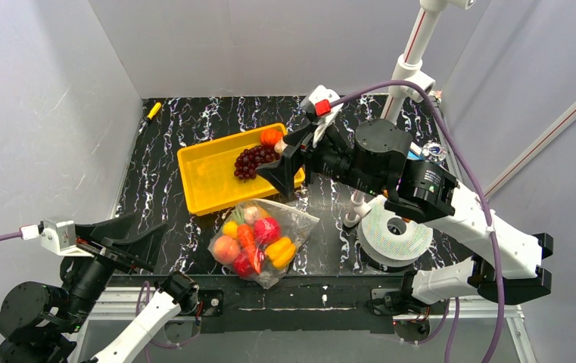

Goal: Place the food in the zip-top bag and seal the zipper
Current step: Reset both arms

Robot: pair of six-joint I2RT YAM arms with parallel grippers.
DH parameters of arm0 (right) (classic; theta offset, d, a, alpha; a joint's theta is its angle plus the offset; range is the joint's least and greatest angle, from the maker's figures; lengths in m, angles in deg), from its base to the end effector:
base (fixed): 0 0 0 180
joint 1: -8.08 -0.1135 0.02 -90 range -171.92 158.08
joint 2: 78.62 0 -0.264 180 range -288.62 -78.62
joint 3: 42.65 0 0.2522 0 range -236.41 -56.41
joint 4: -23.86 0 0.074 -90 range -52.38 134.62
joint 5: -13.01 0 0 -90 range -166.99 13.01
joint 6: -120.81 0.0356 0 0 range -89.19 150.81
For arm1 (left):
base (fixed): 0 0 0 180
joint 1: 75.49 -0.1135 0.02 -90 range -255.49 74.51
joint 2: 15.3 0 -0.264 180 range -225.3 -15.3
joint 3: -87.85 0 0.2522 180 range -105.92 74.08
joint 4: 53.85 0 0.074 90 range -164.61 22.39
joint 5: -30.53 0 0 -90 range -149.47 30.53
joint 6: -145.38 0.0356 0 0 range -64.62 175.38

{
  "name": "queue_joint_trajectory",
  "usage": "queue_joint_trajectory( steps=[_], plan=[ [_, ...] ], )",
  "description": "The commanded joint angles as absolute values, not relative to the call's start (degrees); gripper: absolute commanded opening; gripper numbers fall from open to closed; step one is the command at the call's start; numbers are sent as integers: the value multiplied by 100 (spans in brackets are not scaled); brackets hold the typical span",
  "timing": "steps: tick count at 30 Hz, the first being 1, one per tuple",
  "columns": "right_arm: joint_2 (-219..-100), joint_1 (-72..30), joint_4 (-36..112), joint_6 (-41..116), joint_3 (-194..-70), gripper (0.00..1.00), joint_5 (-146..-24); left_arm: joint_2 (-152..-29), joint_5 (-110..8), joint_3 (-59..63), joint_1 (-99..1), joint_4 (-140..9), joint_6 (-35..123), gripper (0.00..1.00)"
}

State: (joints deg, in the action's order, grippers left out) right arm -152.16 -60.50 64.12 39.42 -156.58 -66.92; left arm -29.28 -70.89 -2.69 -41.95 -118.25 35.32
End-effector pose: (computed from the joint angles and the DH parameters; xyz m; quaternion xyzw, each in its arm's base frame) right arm 0.0958 0.2270 0.5304 -0.2978 0.6405 0.3914 0.5898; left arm -0.0554 0.0452 0.4455 -0.0035 0.6299 -0.2933 0.7192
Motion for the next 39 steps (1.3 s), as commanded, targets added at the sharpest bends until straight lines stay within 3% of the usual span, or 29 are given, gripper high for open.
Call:
queue_joint_trajectory(
  steps=[1,16,39],
  plan=[
    [-15091,-6025,6234,3882,-15933,100,-6705,-2988,-6992,-319,-4210,-11783,3564,93],
    [-14433,-6025,6712,4204,-16285,100,-6504,-3111,-6882,-210,-4209,-11632,3593,93],
    [-14476,-6058,6678,4251,-16252,100,-6519,-3110,-6841,-257,-4209,-11692,3599,94]
  ],
)
